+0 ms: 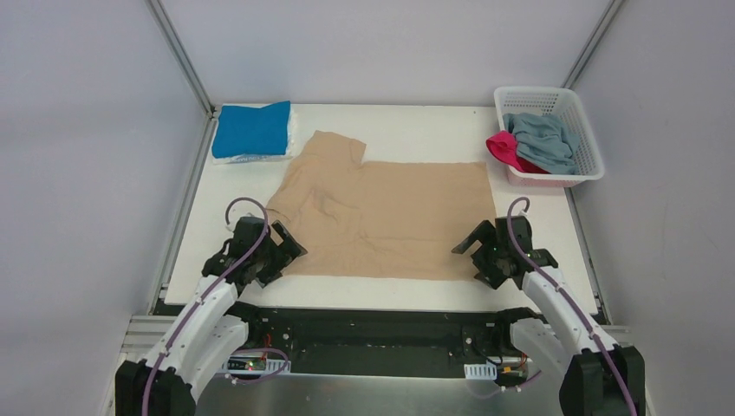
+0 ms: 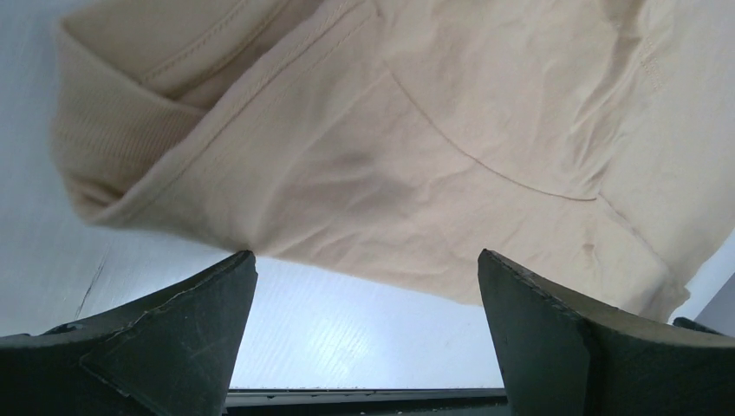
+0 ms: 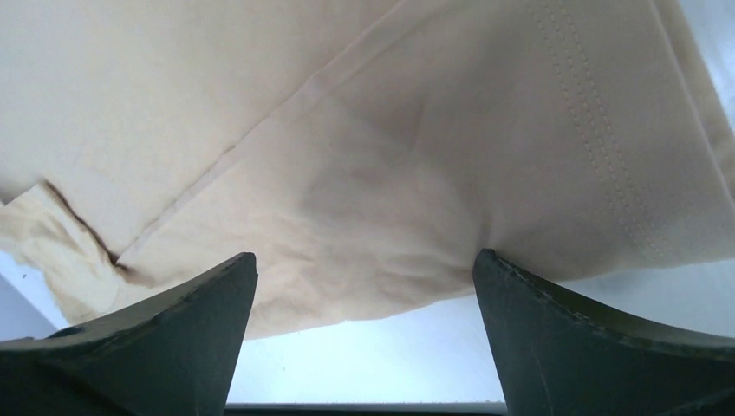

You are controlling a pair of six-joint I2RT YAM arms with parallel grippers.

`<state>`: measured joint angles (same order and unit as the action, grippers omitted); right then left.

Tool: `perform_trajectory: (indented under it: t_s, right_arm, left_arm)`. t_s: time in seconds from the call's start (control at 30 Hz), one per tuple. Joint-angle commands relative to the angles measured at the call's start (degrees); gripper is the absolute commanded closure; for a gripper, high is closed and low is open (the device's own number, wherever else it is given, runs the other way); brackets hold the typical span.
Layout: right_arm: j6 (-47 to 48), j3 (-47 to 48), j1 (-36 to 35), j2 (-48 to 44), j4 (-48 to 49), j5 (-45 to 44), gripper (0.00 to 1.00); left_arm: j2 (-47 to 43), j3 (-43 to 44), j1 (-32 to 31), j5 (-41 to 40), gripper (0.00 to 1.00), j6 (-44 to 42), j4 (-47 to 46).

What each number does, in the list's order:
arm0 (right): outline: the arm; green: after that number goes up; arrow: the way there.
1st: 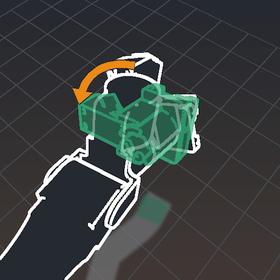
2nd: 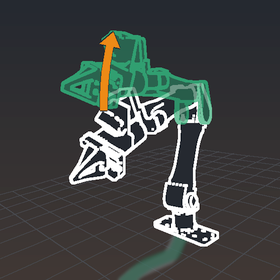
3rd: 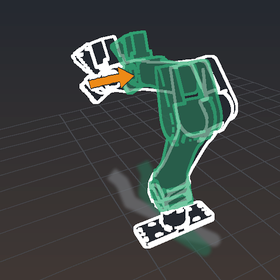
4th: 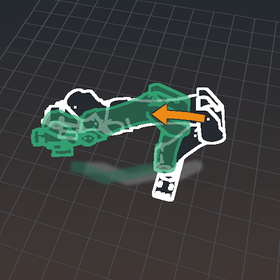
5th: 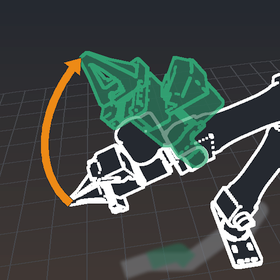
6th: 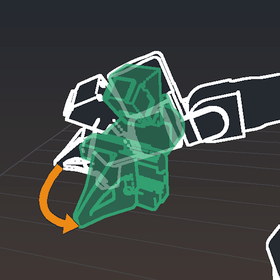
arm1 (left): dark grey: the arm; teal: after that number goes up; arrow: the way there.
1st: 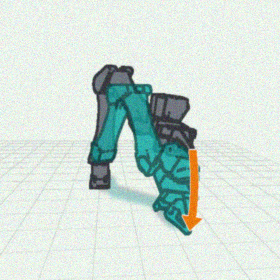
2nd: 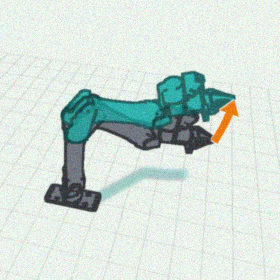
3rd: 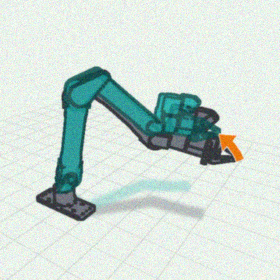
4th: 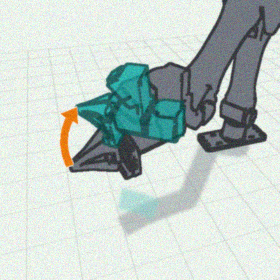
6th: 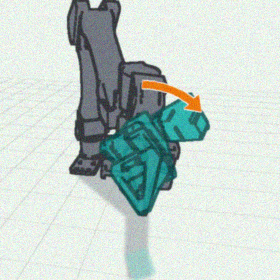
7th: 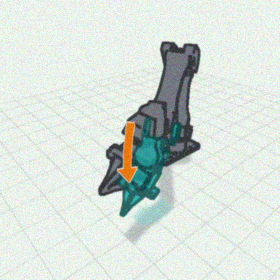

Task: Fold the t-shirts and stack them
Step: Fold the flattened tshirt in 1/3 of the way, then grab the side of the flattened tshirt furthest away from the robot with both arms

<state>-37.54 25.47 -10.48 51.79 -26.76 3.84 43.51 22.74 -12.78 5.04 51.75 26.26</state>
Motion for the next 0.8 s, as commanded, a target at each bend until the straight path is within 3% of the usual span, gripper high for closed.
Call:
perform_trajectory:
  t_s: [0.0, 0.2, 0.43, 0.6, 0.77]
  right_arm:
    - [-2.5, -1.2, -0.6, -5.2, -5.7, 5.0, 0.01]
    - [0.5, 3.0, -0.7, -8.2, -9.5, 2.7, 0.00]
    - [4.1, 7.6, -0.6, -8.0, -6.7, 4.4, 0.01]
    - [4.6, 7.1, -0.6, -6.6, 1.4, 7.7, 0.01]
    - [5.2, 7.7, -0.7, -3.3, 5.6, 7.9, 0.00]
  left_arm:
    - [-6.3, -1.3, -0.3, -2.3, 0.01, 4.1, 9.5]
    - [-9.6, 1.3, -0.3, -2.6, 0.01, 4.3, 17.0]
    - [-9.8, 10.1, -0.7, 0.9, 0.01, -1.4, 15.4]
    - [2.6, 12.4, -1.3, 7.3, 0.01, -4.7, -0.4]
    - [17.6, 14.0, -1.7, 4.7, 0.01, -5.7, -10.5]
